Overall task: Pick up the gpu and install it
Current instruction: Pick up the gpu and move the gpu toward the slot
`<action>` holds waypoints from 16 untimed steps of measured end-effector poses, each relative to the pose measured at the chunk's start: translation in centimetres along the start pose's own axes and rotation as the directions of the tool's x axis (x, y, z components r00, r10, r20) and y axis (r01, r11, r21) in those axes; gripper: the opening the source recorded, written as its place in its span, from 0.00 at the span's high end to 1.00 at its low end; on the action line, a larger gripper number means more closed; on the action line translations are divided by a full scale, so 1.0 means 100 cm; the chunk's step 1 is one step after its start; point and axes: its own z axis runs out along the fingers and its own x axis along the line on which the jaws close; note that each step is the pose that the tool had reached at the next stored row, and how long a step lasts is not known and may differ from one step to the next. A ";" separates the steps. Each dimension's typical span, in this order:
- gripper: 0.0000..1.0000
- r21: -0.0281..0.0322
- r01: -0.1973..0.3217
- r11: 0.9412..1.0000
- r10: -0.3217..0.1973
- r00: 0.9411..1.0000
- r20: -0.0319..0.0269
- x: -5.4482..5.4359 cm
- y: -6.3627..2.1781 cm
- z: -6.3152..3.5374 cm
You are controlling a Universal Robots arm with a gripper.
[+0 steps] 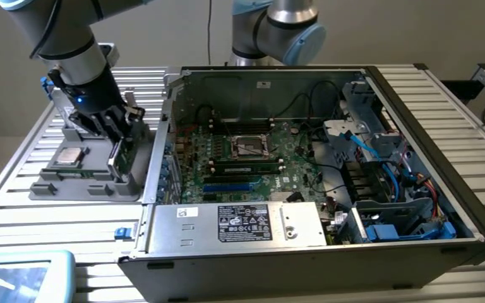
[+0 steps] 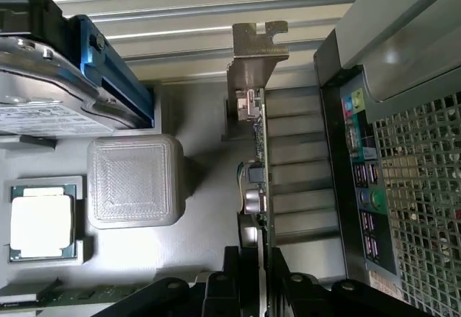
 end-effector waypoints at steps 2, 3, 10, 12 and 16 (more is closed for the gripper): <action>0.73 0.000 0.000 1.000 0.000 1.000 0.000 0.000 0.0009 -0.0090; 0.73 0.000 0.000 1.000 0.000 1.000 0.000 0.000 0.0013 -0.0136; 0.73 0.000 0.000 1.000 0.000 1.000 0.000 0.001 0.0041 -0.0451; 0.73 0.000 0.000 1.000 0.000 1.000 0.000 0.000 0.0048 -0.0542; 0.73 0.000 0.000 1.000 0.000 1.000 0.000 0.000 0.0062 -0.0726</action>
